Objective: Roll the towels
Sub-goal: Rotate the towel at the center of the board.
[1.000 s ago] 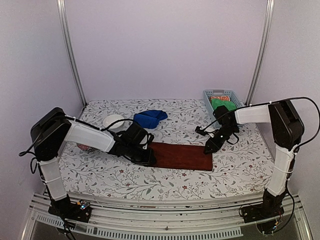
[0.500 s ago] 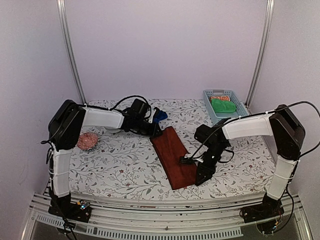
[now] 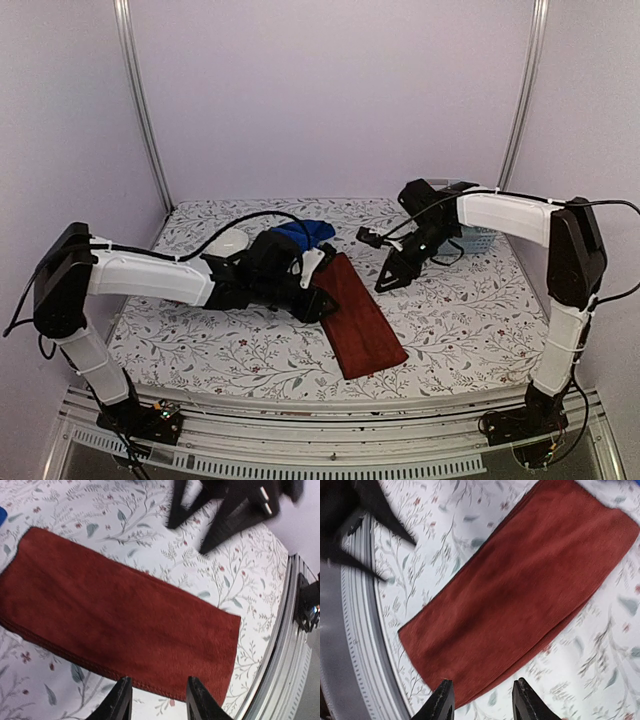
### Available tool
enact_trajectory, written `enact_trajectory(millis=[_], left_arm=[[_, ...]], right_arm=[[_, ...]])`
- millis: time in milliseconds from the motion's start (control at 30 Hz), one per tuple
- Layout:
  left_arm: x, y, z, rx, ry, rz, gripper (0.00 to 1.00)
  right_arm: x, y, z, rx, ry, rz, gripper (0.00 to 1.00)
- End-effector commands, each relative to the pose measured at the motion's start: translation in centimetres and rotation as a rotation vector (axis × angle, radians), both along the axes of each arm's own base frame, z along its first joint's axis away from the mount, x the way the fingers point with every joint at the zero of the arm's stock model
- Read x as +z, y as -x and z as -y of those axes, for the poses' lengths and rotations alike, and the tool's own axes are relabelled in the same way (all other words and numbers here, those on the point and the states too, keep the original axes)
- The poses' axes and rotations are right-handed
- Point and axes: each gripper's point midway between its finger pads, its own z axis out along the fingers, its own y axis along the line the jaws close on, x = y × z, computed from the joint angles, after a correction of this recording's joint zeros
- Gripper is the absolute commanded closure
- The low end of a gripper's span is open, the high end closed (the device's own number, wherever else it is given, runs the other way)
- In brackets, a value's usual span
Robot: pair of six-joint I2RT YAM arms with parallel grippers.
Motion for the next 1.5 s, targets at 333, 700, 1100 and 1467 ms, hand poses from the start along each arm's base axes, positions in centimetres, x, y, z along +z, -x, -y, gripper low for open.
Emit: enact_trajectory(millis=[333, 700, 1100, 1467], left_arm=[[-0.7, 7.3, -0.1, -0.042, -0.019, 0.253, 0.4], [-4.0, 12.3, 2.4, -0.332, -0.194, 0.367, 0.44], [-5.7, 14.2, 6.4, -0.652, -0.253, 0.551, 0.5], [-8.3, 12.2, 6.1, -0.731, -0.279, 0.403, 0.58]], right_arm=[[-9.2, -12.2, -7.2, -0.154, 0.007, -0.007, 0.73], [-11.5, -10.9, 0.7, -0.405, 0.192, -0.05, 0.73], [3.6, -6.0, 0.0, -0.179, -0.141, 0.188, 0.59], [6.3, 3.6, 4.3, 0.001, -0.213, 0.351, 0.59]])
